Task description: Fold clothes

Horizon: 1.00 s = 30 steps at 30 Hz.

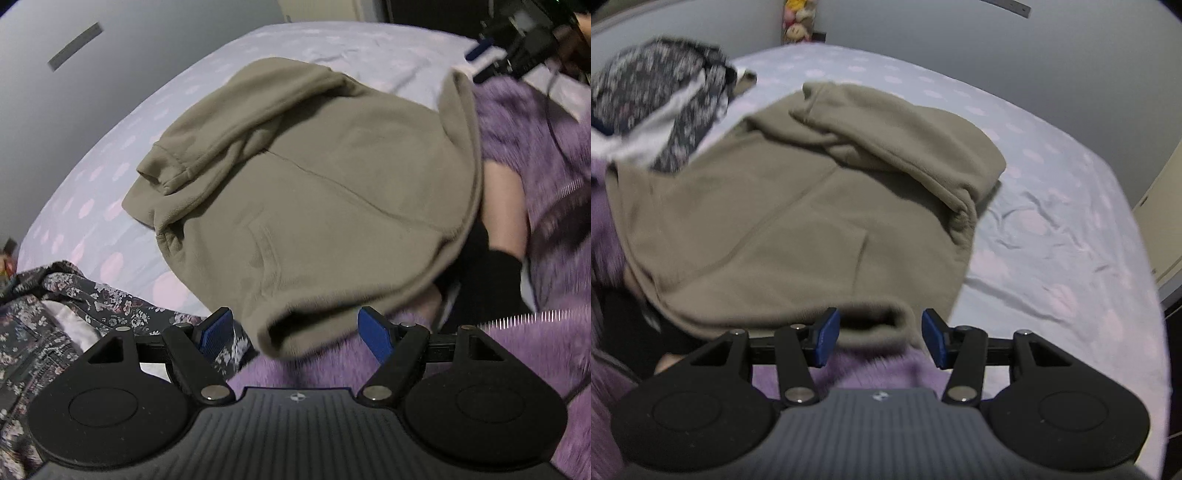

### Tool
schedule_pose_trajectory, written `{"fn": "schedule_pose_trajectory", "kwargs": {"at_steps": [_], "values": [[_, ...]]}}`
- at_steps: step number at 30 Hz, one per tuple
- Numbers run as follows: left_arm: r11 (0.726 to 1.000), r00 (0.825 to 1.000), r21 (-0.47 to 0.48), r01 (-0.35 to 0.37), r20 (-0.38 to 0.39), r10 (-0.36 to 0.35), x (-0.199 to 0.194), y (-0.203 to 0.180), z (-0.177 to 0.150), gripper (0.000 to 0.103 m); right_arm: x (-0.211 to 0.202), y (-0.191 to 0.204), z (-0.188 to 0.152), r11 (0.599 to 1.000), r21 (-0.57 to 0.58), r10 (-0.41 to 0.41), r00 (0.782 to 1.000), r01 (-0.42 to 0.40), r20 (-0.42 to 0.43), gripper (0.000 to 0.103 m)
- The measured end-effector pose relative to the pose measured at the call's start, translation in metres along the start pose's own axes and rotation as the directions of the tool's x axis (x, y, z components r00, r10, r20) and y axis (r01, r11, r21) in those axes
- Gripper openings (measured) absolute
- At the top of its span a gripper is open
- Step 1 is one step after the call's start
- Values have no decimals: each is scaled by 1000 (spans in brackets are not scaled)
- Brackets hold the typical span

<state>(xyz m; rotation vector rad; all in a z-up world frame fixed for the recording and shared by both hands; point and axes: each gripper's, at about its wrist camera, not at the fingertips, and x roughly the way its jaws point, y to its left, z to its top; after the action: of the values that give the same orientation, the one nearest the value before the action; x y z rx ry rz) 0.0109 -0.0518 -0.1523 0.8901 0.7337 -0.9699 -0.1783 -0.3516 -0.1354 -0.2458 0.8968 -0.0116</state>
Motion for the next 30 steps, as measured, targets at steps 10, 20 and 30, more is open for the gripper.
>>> {"fn": "schedule_pose_trajectory", "kwargs": {"at_steps": [10, 20, 30], "values": [[939, 988, 321, -122, -55, 147, 29, -42, -13, 74, 3, 53, -14, 898, -434, -92, 996, 74, -21, 69], [903, 975, 404, -148, -94, 202, 64, -38, 0, 74, 38, 65, -4, 638, -768, -159, 986, 65, -49, 76], [955, 978, 249, -162, -90, 189, 81, -28, 0, 65, 67, 58, 16, 685, -727, -84, 987, -40, -134, 41]]}}
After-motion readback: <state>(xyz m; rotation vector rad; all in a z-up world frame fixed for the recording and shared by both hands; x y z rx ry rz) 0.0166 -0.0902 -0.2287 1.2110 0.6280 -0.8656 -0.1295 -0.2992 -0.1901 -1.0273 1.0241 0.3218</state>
